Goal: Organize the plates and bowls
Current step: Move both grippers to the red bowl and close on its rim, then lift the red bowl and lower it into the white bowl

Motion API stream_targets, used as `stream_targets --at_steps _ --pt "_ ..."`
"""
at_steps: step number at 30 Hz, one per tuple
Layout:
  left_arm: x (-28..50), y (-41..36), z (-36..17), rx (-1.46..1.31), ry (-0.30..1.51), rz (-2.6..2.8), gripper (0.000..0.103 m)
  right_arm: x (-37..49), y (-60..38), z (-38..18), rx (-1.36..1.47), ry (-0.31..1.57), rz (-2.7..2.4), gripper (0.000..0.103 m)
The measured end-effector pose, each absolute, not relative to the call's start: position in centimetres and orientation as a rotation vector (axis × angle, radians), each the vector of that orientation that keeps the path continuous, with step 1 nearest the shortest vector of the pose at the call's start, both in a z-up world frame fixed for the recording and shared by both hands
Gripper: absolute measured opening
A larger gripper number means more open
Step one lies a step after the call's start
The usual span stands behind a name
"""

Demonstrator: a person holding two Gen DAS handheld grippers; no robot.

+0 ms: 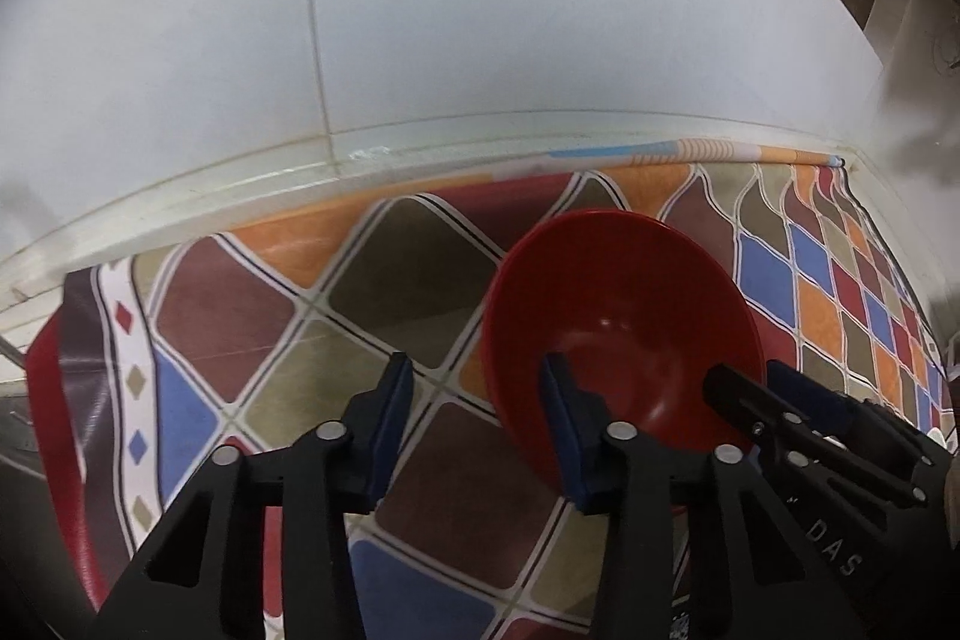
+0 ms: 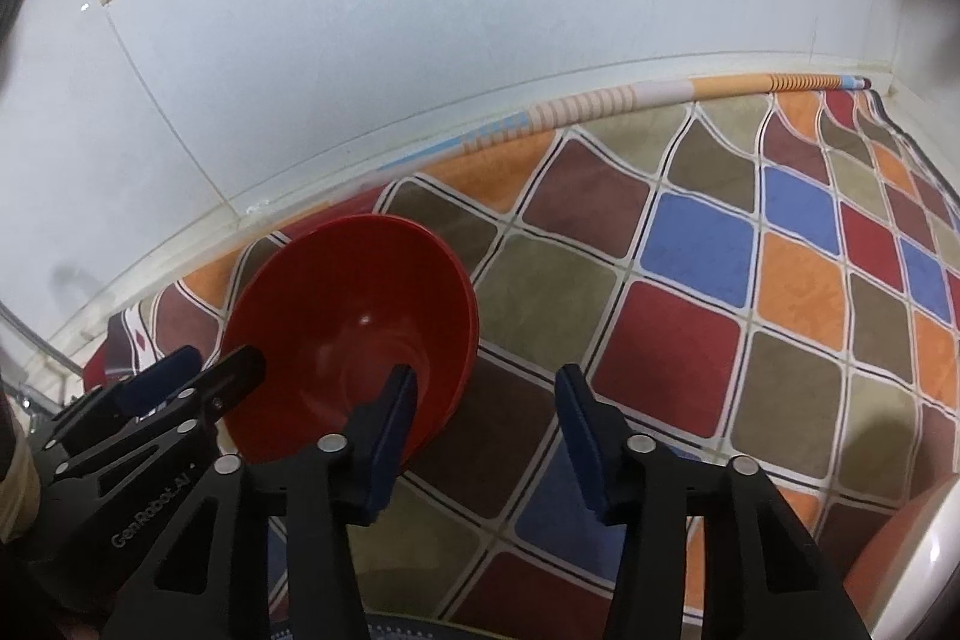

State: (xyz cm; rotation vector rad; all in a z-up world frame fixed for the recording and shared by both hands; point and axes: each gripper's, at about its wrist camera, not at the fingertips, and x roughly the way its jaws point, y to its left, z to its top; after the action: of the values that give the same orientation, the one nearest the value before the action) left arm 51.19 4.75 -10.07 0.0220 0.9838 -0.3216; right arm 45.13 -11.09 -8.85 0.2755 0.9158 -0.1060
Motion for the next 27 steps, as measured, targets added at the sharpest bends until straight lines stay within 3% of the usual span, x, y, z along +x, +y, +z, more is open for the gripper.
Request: stream_targets --at_steps 10,27 --pt "52.0 3.3 -11.7 0.002 1.035 -0.361 0.019 45.9 -10.2 -9.9 0.273 0.944 -0.061 0.025" --pt "49.7 3.7 -9.2 -0.023 0.997 -0.354 0.018 45.0 -10.3 -9.0 0.298 0.95 -0.05 0.02"
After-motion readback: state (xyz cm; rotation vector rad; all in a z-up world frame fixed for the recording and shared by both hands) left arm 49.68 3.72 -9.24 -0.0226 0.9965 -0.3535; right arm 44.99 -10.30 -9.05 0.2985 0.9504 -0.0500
